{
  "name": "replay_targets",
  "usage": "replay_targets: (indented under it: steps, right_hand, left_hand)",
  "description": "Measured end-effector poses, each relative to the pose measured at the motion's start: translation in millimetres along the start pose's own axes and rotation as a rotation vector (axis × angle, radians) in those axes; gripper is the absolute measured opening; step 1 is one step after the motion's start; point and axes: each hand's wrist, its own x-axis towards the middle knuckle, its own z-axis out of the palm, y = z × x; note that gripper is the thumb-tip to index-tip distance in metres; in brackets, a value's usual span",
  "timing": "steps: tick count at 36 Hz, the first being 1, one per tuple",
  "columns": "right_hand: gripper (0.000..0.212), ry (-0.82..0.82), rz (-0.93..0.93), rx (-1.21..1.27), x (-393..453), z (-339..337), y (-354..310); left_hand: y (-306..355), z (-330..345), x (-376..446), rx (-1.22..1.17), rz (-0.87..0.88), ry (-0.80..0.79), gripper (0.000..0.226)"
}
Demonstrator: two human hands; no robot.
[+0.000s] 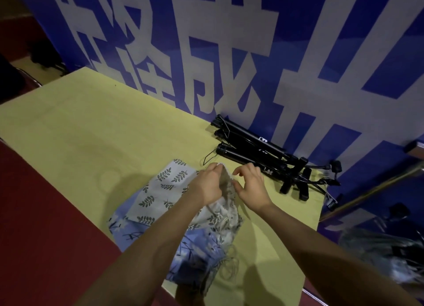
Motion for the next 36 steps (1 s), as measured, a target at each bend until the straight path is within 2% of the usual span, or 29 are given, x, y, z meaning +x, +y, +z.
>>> replay_targets:
  steps: [4,10,15,19,21,25,28,33,36]
  right_hand:
    - [0.022,0.019,0.077,-0.033,19,-8,10]
    - [0.045,-0.006,0.209,-0.301,52,-22,32]
    - [0.056,-0.023,0.309,-0.412,79,-31,54]
    - [0.058,-0.081,0.365,-0.465,93,-32,72]
    - [0.056,-0.090,0.341,-0.529,94,-32,75]
    - [0.051,-0.109,0.169,-0.627,96,-25,76]
    - [0.050,-0.162,0.189,-0.621,99,-18,75]
    - [0.036,-0.165,0.180,-0.641,107,-17,78]
    - [0.052,-0.106,0.158,-0.623,109,-22,80]
  left_hand:
    - [8,-4,15,-0.037,0.000,0.044,0.067]
    - [19,-9,38,-0.033,-0.008,0.110,0.060]
    - [21,-9,58,0.018,-0.011,0.135,0.052]
    - [21,-4,72,0.046,-0.032,0.148,0.046]
    - [20,-2,76,0.050,-0.042,0.153,0.046]
    - [20,2,83,0.043,-0.051,0.156,0.046]
    - [19,5,88,0.035,-0.058,0.163,0.044]
    - [18,7,93,0.032,-0.061,0.161,0.047]
    - [17,9,95,0.032,-0.063,0.165,0.047]
